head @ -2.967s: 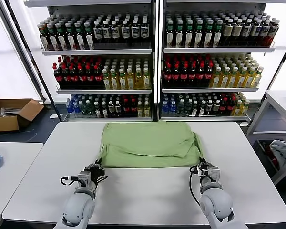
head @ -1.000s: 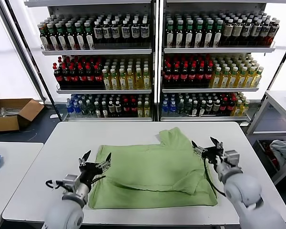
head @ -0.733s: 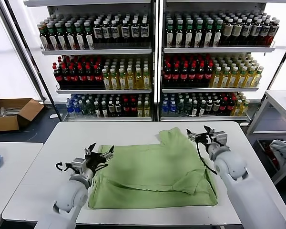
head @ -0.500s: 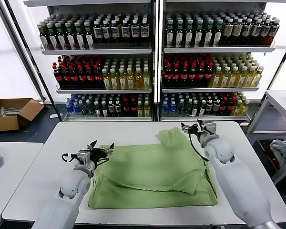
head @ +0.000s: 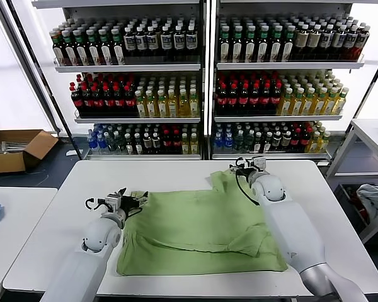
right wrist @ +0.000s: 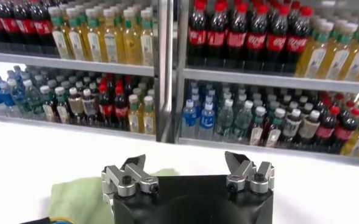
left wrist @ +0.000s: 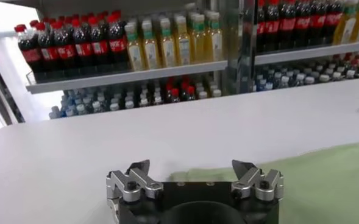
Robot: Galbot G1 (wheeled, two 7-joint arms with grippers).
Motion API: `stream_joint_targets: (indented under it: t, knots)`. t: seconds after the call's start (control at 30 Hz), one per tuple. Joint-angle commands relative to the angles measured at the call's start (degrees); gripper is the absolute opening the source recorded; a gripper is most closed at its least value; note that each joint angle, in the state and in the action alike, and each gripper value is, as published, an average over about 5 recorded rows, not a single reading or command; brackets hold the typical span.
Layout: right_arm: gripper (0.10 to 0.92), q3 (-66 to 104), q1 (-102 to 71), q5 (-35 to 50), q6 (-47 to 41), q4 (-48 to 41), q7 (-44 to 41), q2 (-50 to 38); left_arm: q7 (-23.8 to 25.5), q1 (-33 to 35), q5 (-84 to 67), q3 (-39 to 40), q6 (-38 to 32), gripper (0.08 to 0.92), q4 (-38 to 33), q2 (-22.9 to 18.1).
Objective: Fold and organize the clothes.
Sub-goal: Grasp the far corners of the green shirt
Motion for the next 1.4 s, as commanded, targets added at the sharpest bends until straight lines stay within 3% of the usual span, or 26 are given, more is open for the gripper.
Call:
stream_joint_targets:
  t: [0.03,0.4,0.57,1.2,1.4]
  knots:
    - [0.823,-0.15,1.46,-1.51,0.16,-4.55,-0.17,2.35,0.14,-1.05,0.23,0.5,0.08,0.823,2.57,-0.13]
    - [0.823,0.13,0.2,-2.92,0.24,-5.62,-0.39,3.21,0.12,0.22,0.93,0.49,0.21,0.801,3.04,-0.81]
    - [0.793,-0.04,-0.82,-3.17,0.15,-4.65,-0.23,2.85,0.2,0.97,0.82,0.5,0.22,0.682,2.77,-1.1]
    - [0.256,0.72,-8.13,-2.05,-0.71,10.33,0.67,-0.99,0.29,2.75,1.2,0.1,-2.61,0.139,-1.29,-2.01]
    - [0.116,3.43,-10.13,-1.76,1.58,14.16,0.68,-0.41,-0.3,2.82,2.2,-0.76,-7.95,0.089,-2.95,-2.46]
